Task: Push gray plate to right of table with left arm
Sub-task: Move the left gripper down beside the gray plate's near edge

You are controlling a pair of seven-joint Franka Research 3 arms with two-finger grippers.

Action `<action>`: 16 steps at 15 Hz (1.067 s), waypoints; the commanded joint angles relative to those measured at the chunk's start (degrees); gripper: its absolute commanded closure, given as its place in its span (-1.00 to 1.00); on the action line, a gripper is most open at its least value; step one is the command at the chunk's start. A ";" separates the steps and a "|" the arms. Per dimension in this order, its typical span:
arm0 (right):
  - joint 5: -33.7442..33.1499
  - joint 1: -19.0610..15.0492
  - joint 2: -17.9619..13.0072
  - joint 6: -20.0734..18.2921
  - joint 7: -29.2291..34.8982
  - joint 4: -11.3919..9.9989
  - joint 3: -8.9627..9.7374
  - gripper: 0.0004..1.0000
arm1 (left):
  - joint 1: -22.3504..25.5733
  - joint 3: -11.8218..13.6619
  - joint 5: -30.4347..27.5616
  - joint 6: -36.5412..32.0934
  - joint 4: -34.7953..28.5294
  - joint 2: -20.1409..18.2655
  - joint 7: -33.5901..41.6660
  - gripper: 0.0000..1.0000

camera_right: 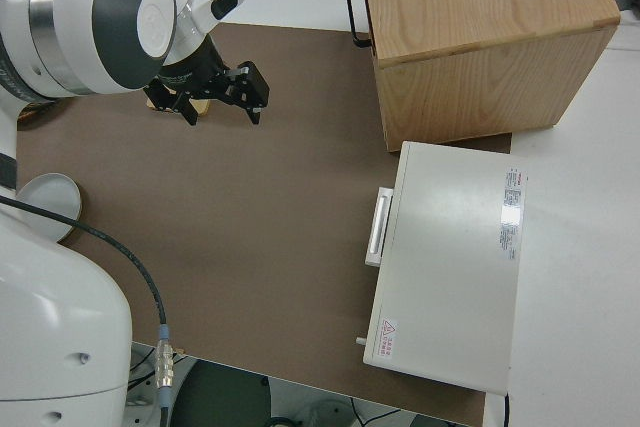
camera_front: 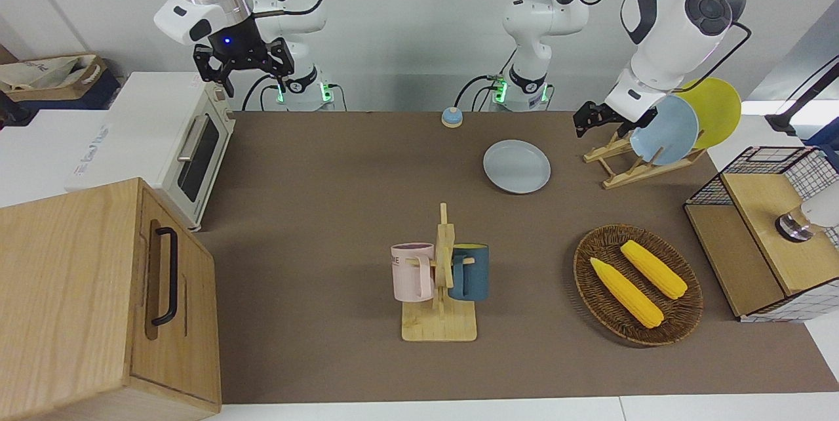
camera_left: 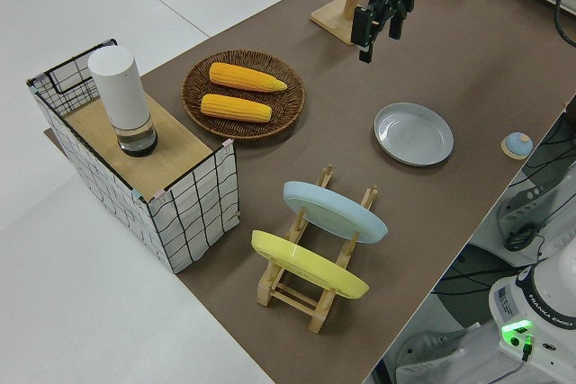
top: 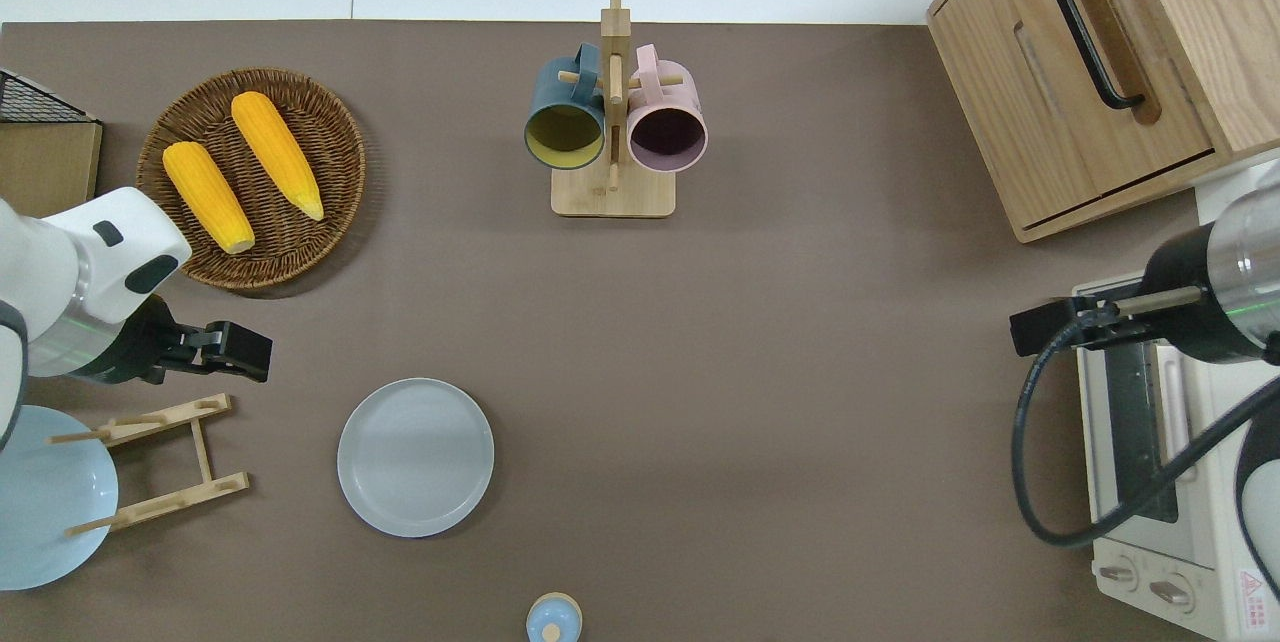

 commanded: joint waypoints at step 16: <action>0.59 -1.17 -0.36 -0.80 -0.01 0.22 0.85 -0.97 | -1.56 -2.47 0.14 30.31 -33.93 -11.00 -6.44 -1.00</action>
